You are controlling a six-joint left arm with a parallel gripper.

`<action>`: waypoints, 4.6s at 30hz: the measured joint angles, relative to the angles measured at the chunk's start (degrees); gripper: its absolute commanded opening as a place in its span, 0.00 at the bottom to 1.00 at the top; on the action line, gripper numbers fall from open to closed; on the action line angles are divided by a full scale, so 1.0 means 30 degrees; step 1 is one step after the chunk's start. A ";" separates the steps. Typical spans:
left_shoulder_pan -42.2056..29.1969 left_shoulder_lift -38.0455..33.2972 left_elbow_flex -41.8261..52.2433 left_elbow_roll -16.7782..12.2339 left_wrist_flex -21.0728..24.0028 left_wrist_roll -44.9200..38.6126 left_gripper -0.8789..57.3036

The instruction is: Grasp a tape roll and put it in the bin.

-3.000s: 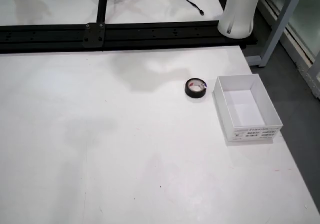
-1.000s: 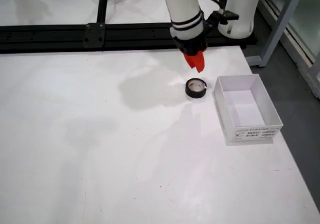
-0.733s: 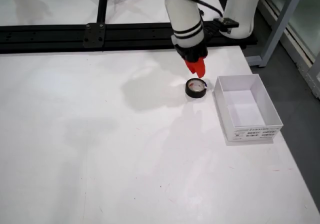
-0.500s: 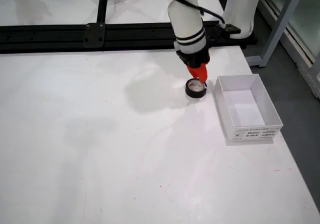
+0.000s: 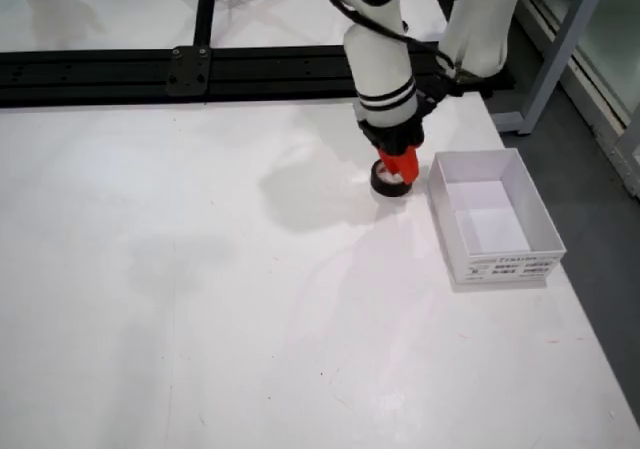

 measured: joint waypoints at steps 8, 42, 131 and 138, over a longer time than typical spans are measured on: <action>0.0209 0.0325 -0.0004 0.0196 -0.0516 -0.0188 0.31; 0.0242 0.1192 -0.0019 0.0372 -0.1775 -0.0481 0.00; 0.5850 -0.5759 -0.0046 -0.0781 0.2664 0.1046 0.00; 0.6316 -0.4460 -0.0046 -0.0968 0.1595 0.1211 0.00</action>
